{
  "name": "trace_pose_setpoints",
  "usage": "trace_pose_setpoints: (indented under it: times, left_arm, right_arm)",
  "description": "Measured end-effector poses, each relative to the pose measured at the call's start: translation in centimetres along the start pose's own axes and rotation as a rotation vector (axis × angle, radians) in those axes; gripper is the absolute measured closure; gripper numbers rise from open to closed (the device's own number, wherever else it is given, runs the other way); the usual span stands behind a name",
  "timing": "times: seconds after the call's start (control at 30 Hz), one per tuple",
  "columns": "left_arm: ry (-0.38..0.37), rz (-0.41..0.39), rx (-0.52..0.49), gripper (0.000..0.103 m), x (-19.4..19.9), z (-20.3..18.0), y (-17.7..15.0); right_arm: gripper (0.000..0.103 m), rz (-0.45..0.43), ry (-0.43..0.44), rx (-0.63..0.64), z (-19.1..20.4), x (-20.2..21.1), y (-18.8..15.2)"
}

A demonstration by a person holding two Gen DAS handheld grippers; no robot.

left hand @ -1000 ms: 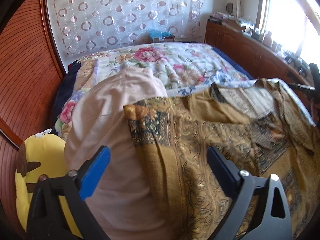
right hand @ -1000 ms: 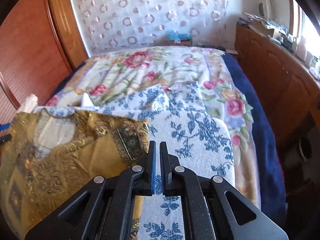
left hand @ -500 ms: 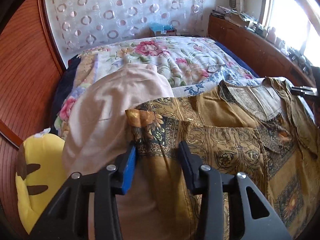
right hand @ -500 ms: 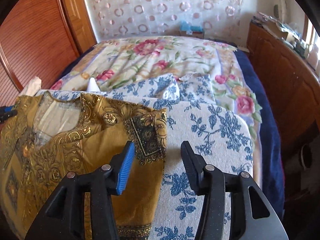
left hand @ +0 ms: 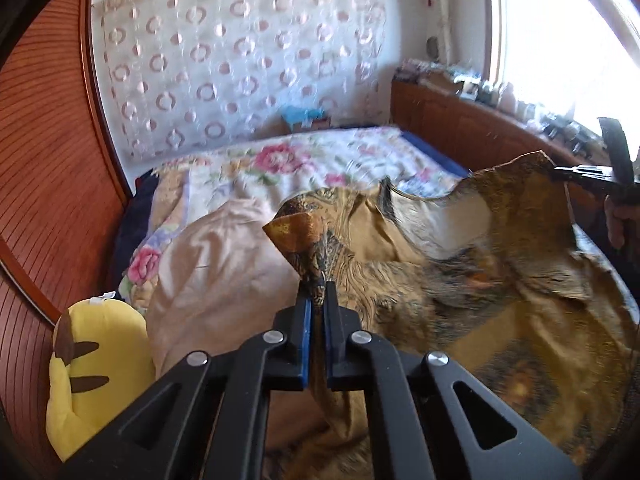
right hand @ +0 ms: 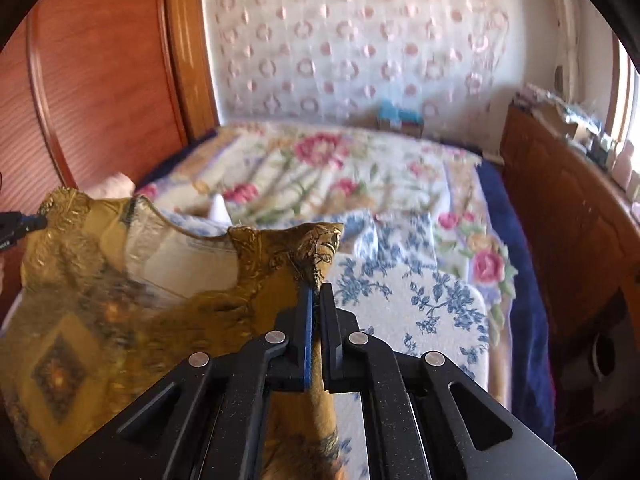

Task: Fold small clothes
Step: 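Lift the hem with both grippers and fold it over toward the collar, then lay the folded hem down and open both grippers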

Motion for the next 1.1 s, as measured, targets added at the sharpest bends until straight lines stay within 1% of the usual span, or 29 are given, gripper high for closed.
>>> trace_pose_setpoints:
  times: [0.13,0.37,0.53,0.67,0.7,0.77,0.87,0.93,1.1]
  left_arm:
    - [0.003,-0.024,-0.01,0.101,2.6,-0.9,-1.1]
    - [-0.001,-0.045,0.032,0.101,6.9,-0.3,-5.1]
    - [-0.005,-0.053,0.075,0.101,10.4,-0.5,-9.0]
    - [-0.02,-0.054,0.107,0.101,12.5,-1.1,-12.1]
    - [-0.057,-0.056,0.117,0.101,12.9,-1.4,-13.1]
    - [-0.083,-0.042,0.13,0.101,13.2,-1.4,-14.5]
    - [-0.076,0.002,0.162,0.101,13.1,-0.8,-16.8]
    - [-0.077,0.009,0.176,0.101,13.5,-1.0,-17.7]
    - [-0.059,0.014,0.164,0.1,14.1,-1.3,-18.5]
  right_arm:
    - [0.103,-0.044,0.018,-0.003,1.4,4.2,-0.7]
    - [0.103,-0.05,0.014,0.02,3.9,9.4,-4.2]
    - [0.103,-0.059,0.014,0.002,4.9,13.6,-8.0]
    - [0.103,-0.041,0.019,-0.032,5.4,16.9,-12.4]
    - [0.103,-0.038,0.02,-0.038,5.3,17.4,-12.8]
    - [0.103,-0.028,0.026,-0.062,5.3,18.7,-14.7]
    - [0.103,0.009,0.033,-0.099,5.3,19.2,-17.2]
    - [0.103,0.033,0.038,-0.106,5.6,19.7,-18.8]
    - [0.103,0.073,0.036,-0.117,6.0,20.1,-21.6]
Point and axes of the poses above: each gripper's, at about its wrist camera, not at the fingertips, and x roughly against the way its jaws point, z to its left, y to its top, the point moved 9 cm from there along -x, roughly the way its jaws point, and after that the axes turned 1 degree about -z, right-handed, at the moved point
